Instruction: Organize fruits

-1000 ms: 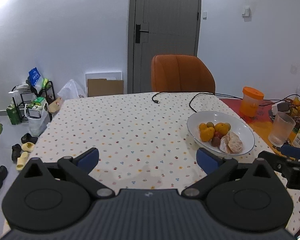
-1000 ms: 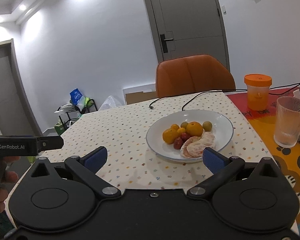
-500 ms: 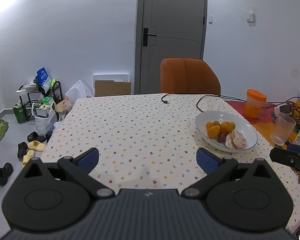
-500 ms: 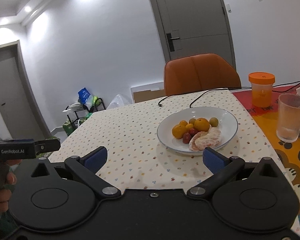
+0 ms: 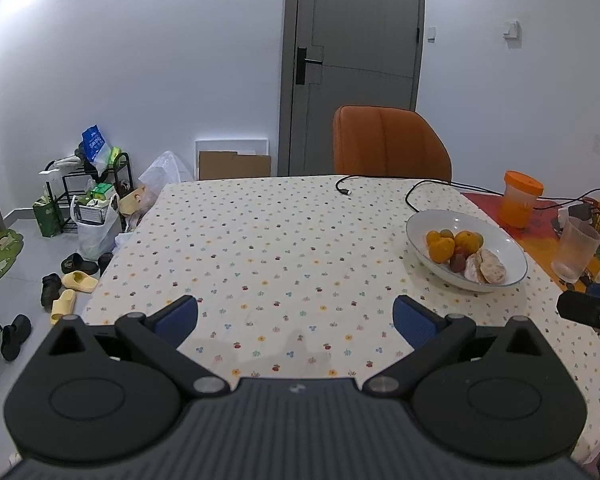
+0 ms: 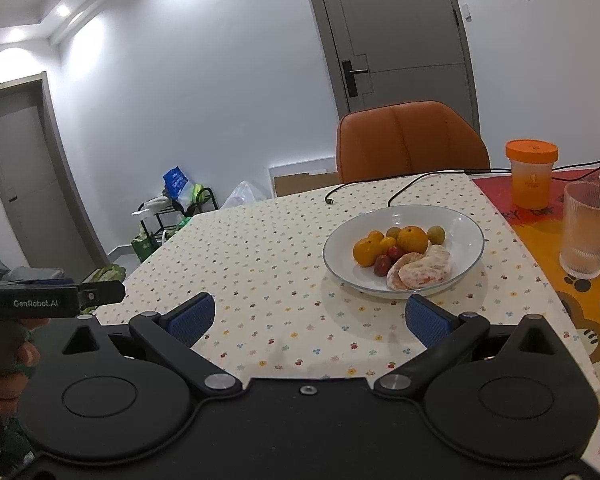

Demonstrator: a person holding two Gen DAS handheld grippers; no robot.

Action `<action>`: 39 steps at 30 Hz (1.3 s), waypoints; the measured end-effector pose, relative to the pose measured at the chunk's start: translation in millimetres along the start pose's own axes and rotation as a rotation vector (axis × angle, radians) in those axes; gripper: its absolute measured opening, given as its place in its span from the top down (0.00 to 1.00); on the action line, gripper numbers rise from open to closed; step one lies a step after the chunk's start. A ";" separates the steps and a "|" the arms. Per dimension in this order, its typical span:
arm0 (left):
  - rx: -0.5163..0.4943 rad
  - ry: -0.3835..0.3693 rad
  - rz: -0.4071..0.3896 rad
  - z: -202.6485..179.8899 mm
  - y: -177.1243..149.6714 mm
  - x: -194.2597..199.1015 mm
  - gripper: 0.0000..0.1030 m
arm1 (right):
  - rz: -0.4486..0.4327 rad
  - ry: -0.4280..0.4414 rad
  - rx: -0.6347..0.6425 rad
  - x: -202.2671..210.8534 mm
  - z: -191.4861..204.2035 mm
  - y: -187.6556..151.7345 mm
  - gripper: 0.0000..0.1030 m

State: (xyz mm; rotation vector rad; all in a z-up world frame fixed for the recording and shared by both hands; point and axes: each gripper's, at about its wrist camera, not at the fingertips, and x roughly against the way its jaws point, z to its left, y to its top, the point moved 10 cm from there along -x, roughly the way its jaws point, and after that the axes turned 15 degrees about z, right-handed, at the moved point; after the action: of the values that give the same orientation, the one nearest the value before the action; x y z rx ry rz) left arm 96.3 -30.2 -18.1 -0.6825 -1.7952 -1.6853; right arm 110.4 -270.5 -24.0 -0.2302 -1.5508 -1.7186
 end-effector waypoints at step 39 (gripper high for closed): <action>0.006 0.002 0.020 3.0 -3.8 -4.5 0.00 | 0.005 -0.009 0.000 -1.6 -3.3 -1.2 0.00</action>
State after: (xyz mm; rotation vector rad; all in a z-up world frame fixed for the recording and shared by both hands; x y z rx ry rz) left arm 96.5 -27.4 -24.1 -0.6939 -1.7862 -1.6660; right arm 111.9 -272.9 -26.7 -0.2423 -1.5548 -1.7159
